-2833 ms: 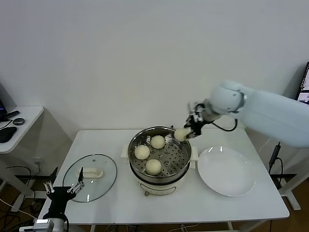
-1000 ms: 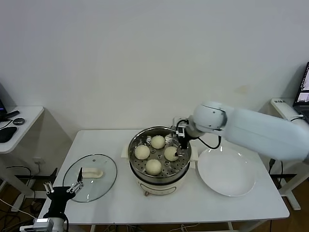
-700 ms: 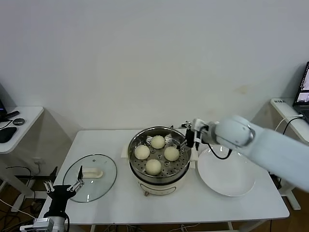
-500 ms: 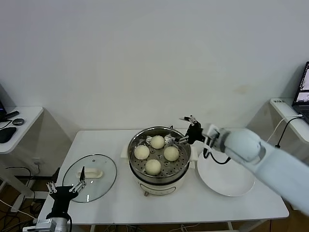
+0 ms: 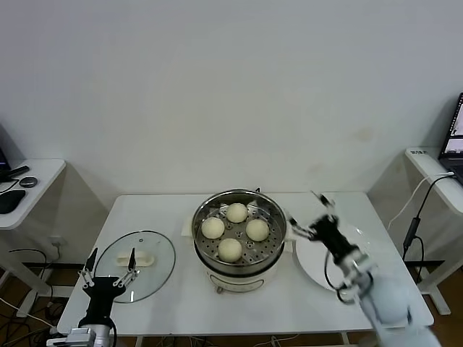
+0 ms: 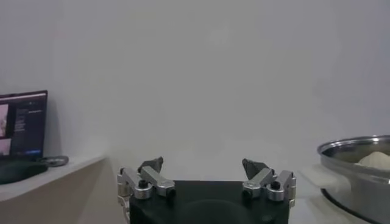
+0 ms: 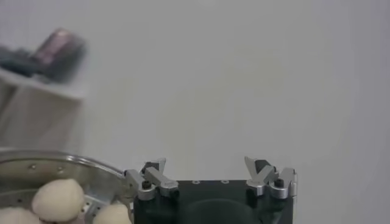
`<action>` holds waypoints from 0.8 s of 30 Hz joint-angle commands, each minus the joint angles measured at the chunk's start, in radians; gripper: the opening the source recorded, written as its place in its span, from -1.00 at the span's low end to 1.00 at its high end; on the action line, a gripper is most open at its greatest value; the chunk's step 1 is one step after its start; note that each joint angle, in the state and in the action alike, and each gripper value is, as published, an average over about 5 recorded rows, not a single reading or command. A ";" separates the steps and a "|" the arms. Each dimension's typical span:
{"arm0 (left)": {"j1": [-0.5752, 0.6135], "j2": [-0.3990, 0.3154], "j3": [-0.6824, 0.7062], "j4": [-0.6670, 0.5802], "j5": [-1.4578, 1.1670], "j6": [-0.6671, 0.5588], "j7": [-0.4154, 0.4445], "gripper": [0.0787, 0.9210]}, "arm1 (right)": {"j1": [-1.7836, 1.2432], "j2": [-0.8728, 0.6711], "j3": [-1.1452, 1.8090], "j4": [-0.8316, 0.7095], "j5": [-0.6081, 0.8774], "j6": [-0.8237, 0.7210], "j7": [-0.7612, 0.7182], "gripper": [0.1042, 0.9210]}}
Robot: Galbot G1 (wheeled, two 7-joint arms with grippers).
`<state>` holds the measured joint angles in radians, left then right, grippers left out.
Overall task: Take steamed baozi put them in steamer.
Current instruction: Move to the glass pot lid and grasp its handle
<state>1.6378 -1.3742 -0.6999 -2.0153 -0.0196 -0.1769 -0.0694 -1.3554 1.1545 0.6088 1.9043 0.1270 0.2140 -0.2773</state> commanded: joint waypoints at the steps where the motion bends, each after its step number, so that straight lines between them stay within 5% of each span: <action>1: -0.003 0.026 -0.016 0.090 0.665 -0.030 -0.178 0.77 | -0.279 0.281 0.317 0.006 -0.038 0.226 0.007 0.76; 11: -0.054 0.188 -0.024 0.332 1.233 -0.109 -0.205 0.77 | -0.294 0.298 0.355 0.022 0.034 0.178 0.071 0.76; 24: -0.266 0.255 0.054 0.531 1.336 -0.106 -0.151 0.77 | -0.299 0.314 0.353 0.007 0.020 0.171 0.069 0.76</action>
<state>1.5150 -1.1792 -0.6817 -1.6569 1.0973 -0.2708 -0.2219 -1.6316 1.4338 0.9270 1.9130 0.1448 0.3690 -0.2186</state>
